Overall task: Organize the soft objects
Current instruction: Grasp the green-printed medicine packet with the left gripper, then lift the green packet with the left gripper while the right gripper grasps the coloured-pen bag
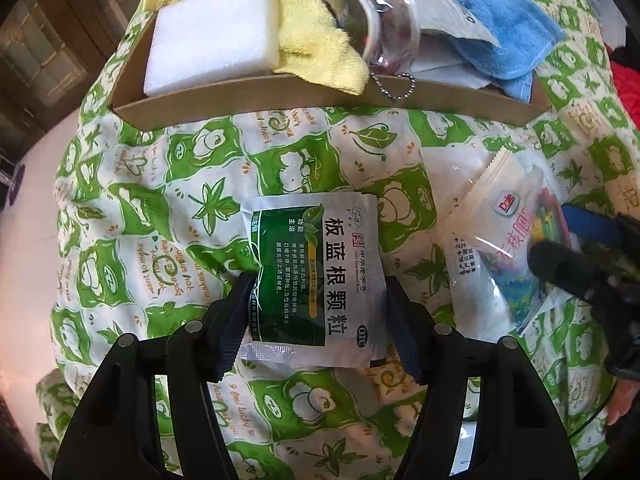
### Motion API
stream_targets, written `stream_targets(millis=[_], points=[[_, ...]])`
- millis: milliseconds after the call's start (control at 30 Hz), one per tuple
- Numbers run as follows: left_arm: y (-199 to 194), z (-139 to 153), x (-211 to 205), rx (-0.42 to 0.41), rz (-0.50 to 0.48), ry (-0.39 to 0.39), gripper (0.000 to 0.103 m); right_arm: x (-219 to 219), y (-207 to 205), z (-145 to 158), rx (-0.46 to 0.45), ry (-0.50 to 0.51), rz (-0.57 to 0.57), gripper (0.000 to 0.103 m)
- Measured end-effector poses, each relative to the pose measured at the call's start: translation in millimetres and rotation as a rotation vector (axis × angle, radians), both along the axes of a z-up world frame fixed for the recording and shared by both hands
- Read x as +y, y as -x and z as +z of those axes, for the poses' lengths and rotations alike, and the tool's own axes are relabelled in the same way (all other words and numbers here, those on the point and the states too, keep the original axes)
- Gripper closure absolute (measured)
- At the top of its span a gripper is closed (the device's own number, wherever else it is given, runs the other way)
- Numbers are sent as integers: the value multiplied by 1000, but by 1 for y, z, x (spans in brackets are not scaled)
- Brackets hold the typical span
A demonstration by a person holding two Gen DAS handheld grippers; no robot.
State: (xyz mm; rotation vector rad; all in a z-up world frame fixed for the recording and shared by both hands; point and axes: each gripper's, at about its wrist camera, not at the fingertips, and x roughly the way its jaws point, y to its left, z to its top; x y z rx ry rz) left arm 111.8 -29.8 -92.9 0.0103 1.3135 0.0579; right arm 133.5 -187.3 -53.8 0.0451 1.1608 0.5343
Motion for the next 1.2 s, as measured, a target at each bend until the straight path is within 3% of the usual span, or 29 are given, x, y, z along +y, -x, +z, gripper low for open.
stream_targets(millis=[100,233,267,300,500,767,1200], points=[[0,1,6,-11,18,23,39,3,4,0,-29,35,16,40],[2,5,22,-38,27,12,42,8,9,1,-56,44,49,66],[5,7,22,-45,29,4,45,9,10,1,-65,53,51,78],[7,12,23,-49,31,3,46,9,10,1,-67,57,52,81],[8,27,30,-85,63,56,48,4,9,2,-73,29,34,85],[15,45,32,-118,54,50,48,-11,6,9,-96,-8,-6,85],[14,43,30,-121,49,35,48,-15,6,11,-99,-18,-22,85]])
